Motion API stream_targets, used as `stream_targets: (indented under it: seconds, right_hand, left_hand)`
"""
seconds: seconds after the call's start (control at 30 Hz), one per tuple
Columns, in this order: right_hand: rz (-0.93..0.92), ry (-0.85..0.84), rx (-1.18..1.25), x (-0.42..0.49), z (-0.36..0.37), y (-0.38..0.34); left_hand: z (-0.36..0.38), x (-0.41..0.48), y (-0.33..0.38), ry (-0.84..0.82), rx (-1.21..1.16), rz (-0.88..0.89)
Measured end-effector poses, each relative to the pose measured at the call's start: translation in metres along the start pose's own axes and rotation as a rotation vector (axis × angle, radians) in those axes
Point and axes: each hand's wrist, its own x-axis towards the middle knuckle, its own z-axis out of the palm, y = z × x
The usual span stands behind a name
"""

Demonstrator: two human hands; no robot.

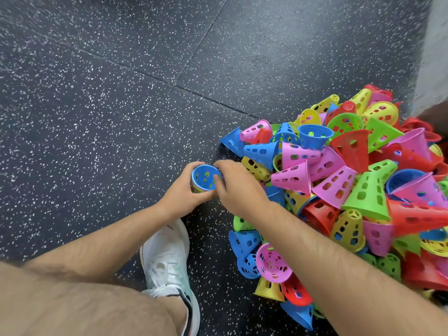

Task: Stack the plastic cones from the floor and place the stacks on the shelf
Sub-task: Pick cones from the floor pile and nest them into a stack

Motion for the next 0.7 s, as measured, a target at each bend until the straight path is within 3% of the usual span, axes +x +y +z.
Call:
stream_targets:
  seconds: [0.1, 0.23, 0.4, 0.53, 0.7]
  right_hand:
    - [-0.083, -0.012, -0.283, 0.038, -0.010, 0.005]
    - [-0.161, 0.092, -0.519, 0.087, -0.025, 0.008]
    - [0.033, -0.122, -0.801, 0.117, -0.032, 0.021]
    - [0.063, -0.195, -0.827, 0.119, -0.029, 0.028]
    - [-0.025, -0.071, -0.667, 0.107, -0.037, 0.032]
  left_hand:
    - [-0.001, 0.013, 0.007, 0.016, -0.013, 0.010]
    - [-0.006, 0.027, 0.012, 0.028, -0.003, 0.005]
    - [-0.010, 0.034, 0.010, 0.021, -0.036, -0.035]
    - [-0.013, 0.036, 0.006, 0.000, -0.044, -0.050]
    - [-0.014, 0.037, 0.005, -0.014, -0.031, -0.048]
